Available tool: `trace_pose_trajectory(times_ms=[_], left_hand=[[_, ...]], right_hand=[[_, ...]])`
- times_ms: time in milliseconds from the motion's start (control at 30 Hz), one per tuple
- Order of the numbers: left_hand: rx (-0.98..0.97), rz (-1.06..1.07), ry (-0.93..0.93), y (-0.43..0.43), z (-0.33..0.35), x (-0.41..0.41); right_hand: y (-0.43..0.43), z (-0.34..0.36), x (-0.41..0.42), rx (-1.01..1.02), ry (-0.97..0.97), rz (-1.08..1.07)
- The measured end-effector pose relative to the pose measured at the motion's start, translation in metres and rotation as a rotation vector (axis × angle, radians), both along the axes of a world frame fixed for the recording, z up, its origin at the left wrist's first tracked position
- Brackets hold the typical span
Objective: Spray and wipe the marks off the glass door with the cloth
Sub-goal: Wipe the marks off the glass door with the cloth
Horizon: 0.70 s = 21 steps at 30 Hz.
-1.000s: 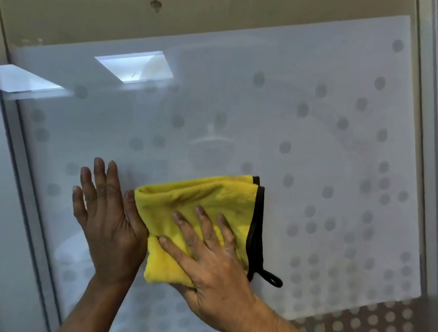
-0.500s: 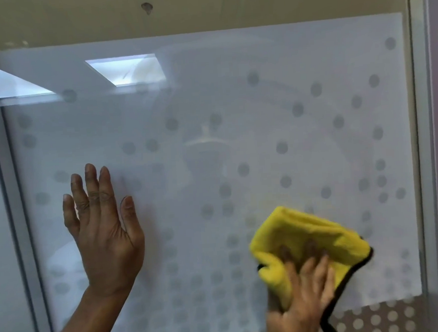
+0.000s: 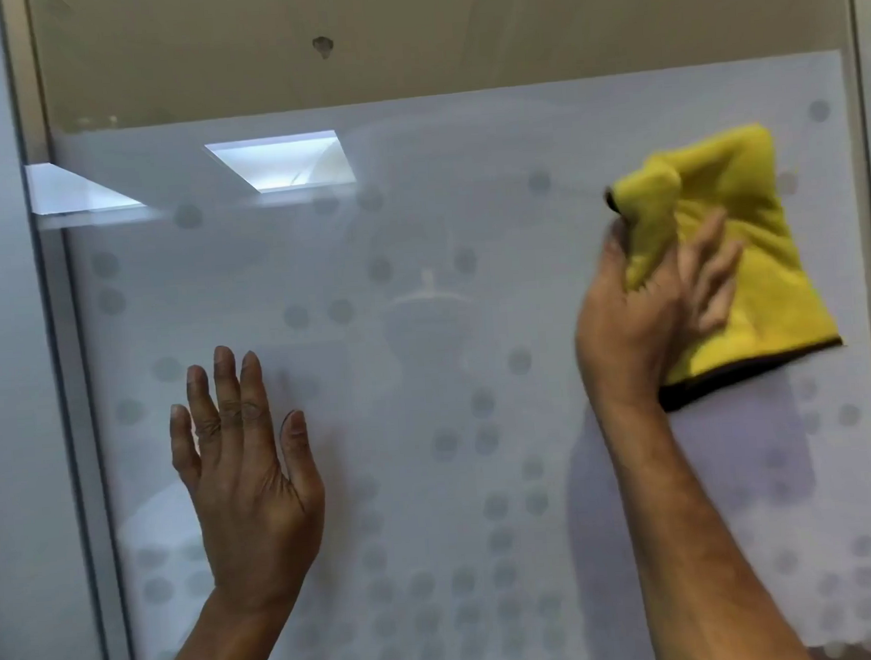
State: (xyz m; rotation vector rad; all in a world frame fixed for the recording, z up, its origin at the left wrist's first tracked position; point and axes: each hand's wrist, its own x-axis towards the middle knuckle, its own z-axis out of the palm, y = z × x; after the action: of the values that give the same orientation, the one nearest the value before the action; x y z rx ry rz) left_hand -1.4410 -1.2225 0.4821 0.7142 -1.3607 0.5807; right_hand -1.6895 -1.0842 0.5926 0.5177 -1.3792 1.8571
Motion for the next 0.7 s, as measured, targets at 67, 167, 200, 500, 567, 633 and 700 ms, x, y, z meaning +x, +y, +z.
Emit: trace_pose_trajectory(times_ms=[67, 167, 200, 500, 567, 633, 700], left_hand=[[-0.001, -0.002, -0.004, 0.000, 0.000, 0.000], [0.004, -0.013, -0.008, 0.000, -0.001, 0.000], [0.006, -0.014, -0.007, 0.000, -0.001, 0.000], [0.005, -0.009, 0.015, 0.002, 0.002, -0.001], [0.005, -0.010, 0.001, 0.003, 0.002, 0.000], [-0.006, -0.017, -0.036, 0.004, 0.000, 0.001], [0.000, -0.025, -0.035, 0.005, 0.001, 0.002]], right_hand=[[-0.008, 0.024, 0.027, 0.043, 0.165, 0.012], [-0.024, 0.047, 0.069, 0.214, 0.469, 0.001], [-0.028, 0.050, 0.080, 0.282, 0.568, -0.007], [-0.040, -0.027, 0.106, 0.495, 0.949, 0.089], [-0.039, -0.058, 0.106, 0.518, 0.968, 0.119], [-0.037, -0.093, 0.106, 0.542, 0.983, 0.166], [-0.035, -0.128, 0.106, 0.586, 0.996, 0.210]])
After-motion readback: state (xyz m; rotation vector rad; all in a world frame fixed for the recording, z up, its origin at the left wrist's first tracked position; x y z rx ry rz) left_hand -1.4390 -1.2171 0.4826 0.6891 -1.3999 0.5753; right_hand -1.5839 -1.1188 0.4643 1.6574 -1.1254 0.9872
